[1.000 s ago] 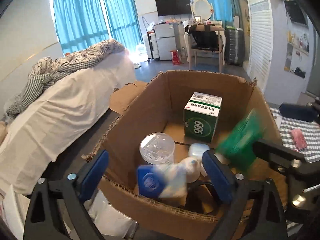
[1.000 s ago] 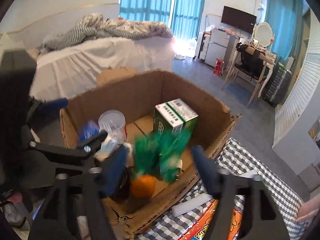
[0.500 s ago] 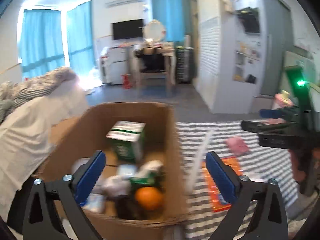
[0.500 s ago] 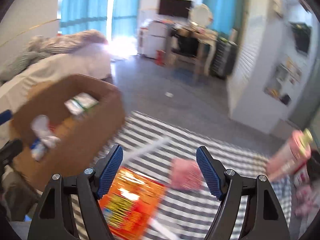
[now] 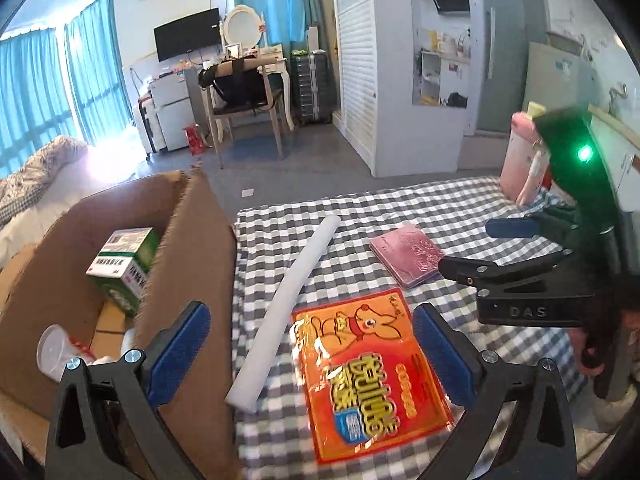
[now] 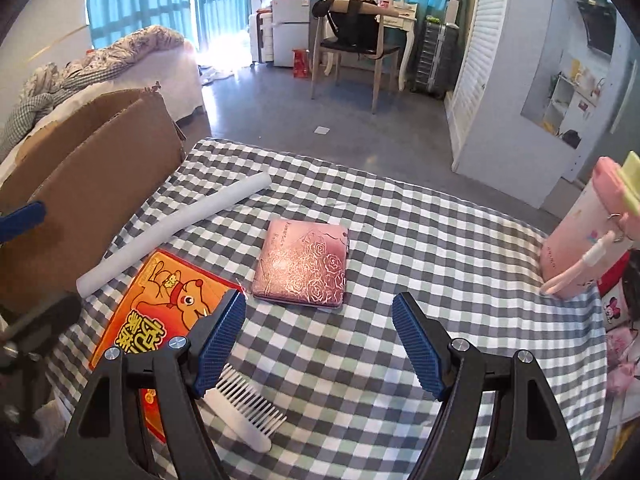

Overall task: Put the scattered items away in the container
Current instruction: 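Grasp the pink wallet with the right tool while the left tool grasps the white foam stick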

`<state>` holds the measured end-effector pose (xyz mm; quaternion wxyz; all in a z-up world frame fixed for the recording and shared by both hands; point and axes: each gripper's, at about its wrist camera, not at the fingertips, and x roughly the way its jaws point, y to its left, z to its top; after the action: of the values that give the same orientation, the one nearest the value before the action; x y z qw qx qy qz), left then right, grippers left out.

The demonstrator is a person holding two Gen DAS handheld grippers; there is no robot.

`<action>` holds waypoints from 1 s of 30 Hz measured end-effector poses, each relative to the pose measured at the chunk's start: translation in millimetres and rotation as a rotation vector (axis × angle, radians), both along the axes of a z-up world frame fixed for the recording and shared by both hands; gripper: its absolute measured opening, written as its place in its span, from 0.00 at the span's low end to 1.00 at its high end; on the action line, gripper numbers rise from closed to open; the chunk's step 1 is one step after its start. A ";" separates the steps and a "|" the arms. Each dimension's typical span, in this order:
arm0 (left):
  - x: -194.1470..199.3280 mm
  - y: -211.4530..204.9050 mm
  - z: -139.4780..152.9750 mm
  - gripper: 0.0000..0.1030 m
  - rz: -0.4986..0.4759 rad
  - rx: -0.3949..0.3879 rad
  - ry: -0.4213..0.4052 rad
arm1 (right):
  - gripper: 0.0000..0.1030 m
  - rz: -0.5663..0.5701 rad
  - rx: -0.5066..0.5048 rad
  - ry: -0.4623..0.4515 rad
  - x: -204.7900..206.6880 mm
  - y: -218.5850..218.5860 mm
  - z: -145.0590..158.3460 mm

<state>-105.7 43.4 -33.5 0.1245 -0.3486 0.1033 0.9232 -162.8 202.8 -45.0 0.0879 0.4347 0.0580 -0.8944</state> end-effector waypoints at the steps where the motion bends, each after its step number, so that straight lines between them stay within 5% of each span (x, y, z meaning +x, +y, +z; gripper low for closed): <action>1: -4.8 2.7 -5.1 1.00 0.006 -0.014 -0.002 | 0.73 0.004 -0.006 -0.002 -2.4 -0.2 -1.6; 8: -21.2 24.3 -31.2 1.00 0.019 -0.174 0.062 | 0.73 0.002 -0.018 -0.035 -20.8 -6.9 -19.4; 22: -38.6 26.2 -62.2 1.00 -0.037 -0.174 -0.028 | 0.72 0.024 0.007 -0.105 -45.1 -19.1 -46.9; 30: -42.8 25.2 -63.8 1.00 -0.052 -0.144 -0.057 | 0.68 -0.013 0.021 -0.089 -37.4 -14.1 -36.4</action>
<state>-148.5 68.6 -97.3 0.1259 -0.3801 0.1749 0.8995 -200.2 188.7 -81.4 0.0801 0.4754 0.0603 -0.8740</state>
